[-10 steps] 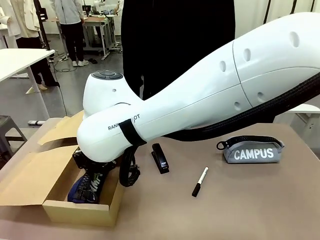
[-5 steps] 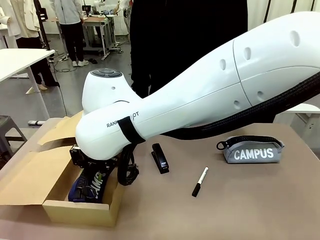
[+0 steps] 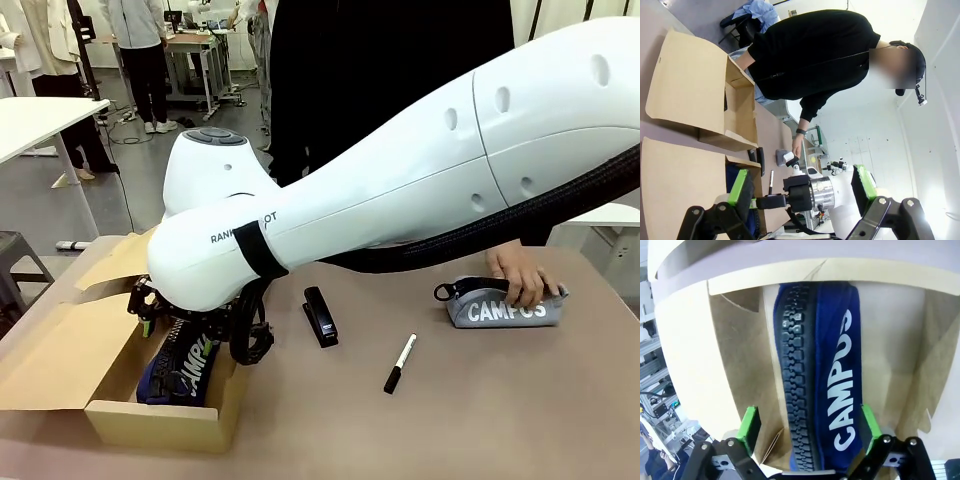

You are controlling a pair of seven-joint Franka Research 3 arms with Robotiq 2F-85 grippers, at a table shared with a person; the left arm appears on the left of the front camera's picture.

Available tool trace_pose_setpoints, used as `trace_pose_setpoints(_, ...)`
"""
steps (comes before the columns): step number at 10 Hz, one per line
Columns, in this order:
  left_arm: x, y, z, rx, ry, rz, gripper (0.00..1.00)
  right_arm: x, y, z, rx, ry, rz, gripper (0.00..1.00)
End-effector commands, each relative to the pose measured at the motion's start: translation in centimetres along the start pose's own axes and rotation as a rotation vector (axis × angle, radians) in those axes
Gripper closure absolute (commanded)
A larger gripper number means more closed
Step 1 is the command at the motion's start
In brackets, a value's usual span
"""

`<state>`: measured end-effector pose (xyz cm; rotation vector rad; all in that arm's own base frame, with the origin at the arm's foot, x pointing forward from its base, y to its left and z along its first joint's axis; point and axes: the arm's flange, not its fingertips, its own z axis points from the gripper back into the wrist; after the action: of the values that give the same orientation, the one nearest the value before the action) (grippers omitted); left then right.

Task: Place items inside the box.
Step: Pick up a Pencil pouch or Stapler and place it inside the Mailer Box closest to the robot.

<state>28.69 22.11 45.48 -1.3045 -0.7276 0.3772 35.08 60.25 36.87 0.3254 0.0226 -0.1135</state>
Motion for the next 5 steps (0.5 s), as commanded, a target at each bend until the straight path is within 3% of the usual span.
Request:
trace_pose_setpoints(1,0.0,0.0,-0.1,-0.023,-0.013,-0.021,0.00,-0.6,-0.7,1.0,0.026,0.017,0.040,0.00)
trace_pose_setpoints(5,0.0,0.0,-0.1,-0.023,-0.013,-0.021,0.00,-2.0,-1.0,2.2,0.005,0.045,0.098,0.00)
